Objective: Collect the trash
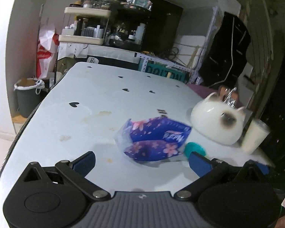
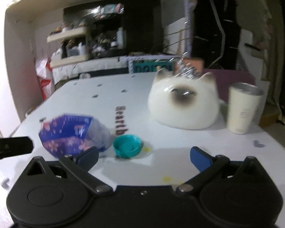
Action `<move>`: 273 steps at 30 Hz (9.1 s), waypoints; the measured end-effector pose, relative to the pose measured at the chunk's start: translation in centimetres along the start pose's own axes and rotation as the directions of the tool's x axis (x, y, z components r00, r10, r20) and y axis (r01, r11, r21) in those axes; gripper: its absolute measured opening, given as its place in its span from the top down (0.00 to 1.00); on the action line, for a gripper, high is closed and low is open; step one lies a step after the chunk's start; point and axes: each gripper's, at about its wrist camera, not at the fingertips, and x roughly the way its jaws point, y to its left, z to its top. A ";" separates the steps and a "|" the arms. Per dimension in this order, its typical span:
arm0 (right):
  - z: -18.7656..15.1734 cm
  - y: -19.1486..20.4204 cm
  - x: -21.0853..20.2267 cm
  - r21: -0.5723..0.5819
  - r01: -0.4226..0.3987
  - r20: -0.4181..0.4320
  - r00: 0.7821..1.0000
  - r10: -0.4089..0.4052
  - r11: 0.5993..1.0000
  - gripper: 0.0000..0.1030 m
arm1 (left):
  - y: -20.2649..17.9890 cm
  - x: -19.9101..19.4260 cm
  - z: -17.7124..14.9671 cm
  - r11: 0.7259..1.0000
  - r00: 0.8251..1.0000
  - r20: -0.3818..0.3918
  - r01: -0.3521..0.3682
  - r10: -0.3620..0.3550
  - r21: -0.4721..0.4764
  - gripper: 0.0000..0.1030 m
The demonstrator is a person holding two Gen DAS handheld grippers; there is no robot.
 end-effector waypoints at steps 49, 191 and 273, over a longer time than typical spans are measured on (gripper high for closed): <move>1.9 -4.1 7.3 0.021 -0.164 -0.092 0.982 0.165 0.986 0.52 | -0.7 -0.3 -2.5 0.956 0.990 -0.057 0.140 -0.130 0.257 0.48; -16.3 46.4 -4.1 -0.278 -0.570 -0.661 0.698 0.277 0.773 0.52 | 41.8 -14.3 -15.5 0.951 0.884 -0.443 -0.249 0.146 -0.185 0.94; -10.4 38.6 -22.9 -0.222 -0.378 -0.377 0.884 0.278 0.899 0.04 | 35.5 -33.6 -12.5 0.959 0.924 -0.296 -0.273 0.240 -0.076 0.02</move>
